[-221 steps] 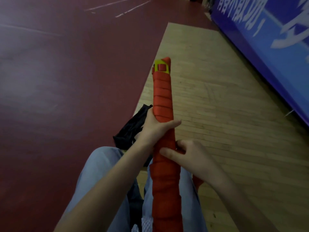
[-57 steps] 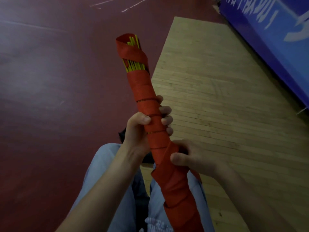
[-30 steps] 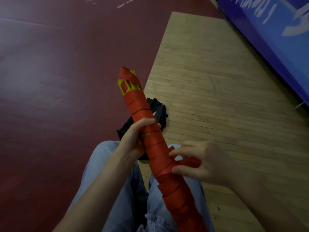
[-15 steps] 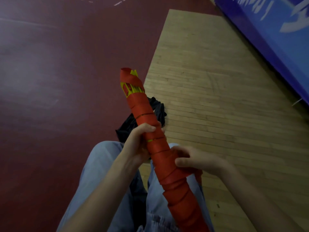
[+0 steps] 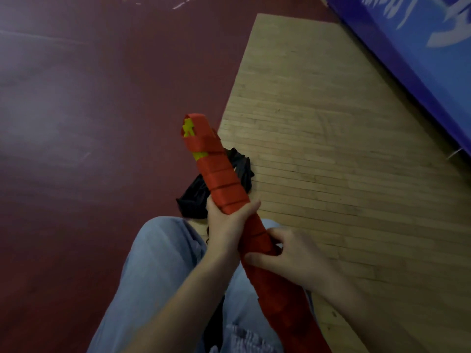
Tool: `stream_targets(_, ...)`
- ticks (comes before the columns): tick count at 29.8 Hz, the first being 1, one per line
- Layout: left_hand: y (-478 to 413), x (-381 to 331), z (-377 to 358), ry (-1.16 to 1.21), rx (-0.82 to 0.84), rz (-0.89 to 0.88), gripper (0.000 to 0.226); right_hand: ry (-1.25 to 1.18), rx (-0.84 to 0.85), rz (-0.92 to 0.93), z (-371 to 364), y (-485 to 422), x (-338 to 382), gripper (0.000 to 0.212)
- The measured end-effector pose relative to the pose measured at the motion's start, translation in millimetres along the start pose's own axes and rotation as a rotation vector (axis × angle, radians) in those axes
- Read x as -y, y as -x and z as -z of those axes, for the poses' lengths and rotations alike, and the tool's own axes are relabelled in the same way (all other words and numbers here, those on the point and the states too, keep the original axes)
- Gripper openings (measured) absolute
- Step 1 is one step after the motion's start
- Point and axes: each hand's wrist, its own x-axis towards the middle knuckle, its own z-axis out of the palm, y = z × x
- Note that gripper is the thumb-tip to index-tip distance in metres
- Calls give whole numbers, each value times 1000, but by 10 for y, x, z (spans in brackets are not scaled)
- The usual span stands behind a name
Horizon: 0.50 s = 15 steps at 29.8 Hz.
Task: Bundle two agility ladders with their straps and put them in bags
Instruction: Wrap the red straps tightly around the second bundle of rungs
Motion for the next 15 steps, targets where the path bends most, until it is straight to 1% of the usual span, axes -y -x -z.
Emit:
stream_targets(2, -3, -7, -14, 28, -14, -28, 47, 72, -12, 21, 21, 24, 20, 22)
stream_targets(4, -7, -70, -17, 65, -12, -59, 41, 119, -33, 50, 54, 22, 33, 32)
stream_targets(6, -15, -168, -36, 119, 29, -49, 36, 70, -12, 54, 112, -12, 40, 41)
stream_targets(7, -20, -228, -38, 147, 69, -37, 33, -4, 54, 45, 150, -44, 43, 44)
stream_targets(9, -19, -349, -55, 187, 169, -11, 28, -122, 247, 43, 274, -92, 4, 55)
stream_targets(11, -36, -443, -55, 194, 274, 15, 27, -142, 428, 67, 419, -107, 5, 60)
stream_targets(12, -47, -482, -44, 202, 328, 41, 29, -145, 483, 90, 489, -103, 18, 60)
stream_targets(13, -64, -518, -31, 219, 388, 71, 33, -141, 510, 115, 557, -103, 50, 60)
stream_targets(15, -110, -550, 4, 266, 521, 128, 42, -124, 468, 172, 655, -111, 111, 55)
